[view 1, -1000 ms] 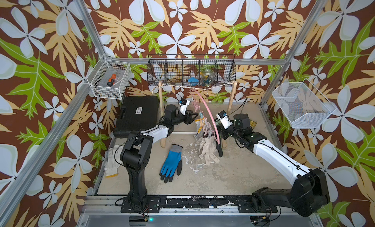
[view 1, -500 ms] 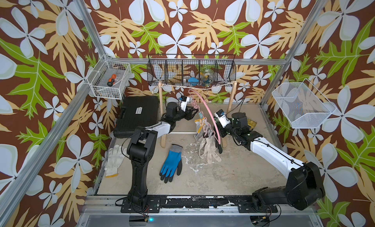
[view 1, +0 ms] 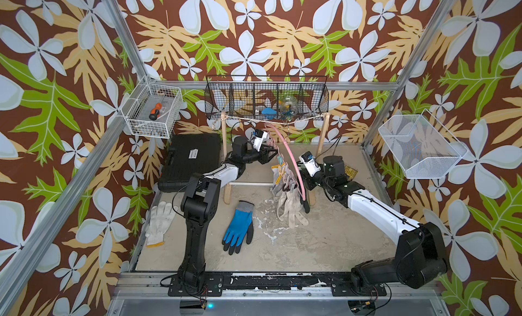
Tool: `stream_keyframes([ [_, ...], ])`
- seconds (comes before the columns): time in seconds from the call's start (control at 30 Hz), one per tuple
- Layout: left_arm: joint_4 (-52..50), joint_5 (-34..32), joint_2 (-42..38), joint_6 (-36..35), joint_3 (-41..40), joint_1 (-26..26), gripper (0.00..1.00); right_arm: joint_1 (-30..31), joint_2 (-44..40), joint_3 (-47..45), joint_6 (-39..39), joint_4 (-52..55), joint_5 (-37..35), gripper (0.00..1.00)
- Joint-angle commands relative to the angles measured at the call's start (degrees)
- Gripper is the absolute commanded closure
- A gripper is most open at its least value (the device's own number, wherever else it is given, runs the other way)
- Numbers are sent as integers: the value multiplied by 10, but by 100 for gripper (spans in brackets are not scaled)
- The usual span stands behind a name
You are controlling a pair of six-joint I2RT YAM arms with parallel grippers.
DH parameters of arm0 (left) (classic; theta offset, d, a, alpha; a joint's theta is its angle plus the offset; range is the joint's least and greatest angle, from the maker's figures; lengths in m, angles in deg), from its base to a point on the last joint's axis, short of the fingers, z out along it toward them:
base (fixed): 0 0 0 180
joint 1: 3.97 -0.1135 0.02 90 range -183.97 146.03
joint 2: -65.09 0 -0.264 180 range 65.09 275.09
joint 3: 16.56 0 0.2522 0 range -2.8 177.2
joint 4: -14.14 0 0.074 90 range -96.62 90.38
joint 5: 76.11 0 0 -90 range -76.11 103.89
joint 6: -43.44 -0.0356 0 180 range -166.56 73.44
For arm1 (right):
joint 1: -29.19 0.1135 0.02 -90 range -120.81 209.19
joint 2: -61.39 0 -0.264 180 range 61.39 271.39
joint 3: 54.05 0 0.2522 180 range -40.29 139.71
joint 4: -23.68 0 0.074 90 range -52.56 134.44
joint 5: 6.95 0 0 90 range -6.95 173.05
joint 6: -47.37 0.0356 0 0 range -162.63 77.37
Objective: Clip the gloves onto a hanger to dry
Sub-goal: Open the clamp at the hanger.
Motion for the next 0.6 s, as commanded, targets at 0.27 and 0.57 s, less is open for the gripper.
stream_keyframes([
  [0.27,-9,31,2,0,13,-1,59,-1,6,6,0,-13,7,100],
  [0.57,-31,28,-1,-5,17,-1,57,-1,7,7,1,-13,8,100],
])
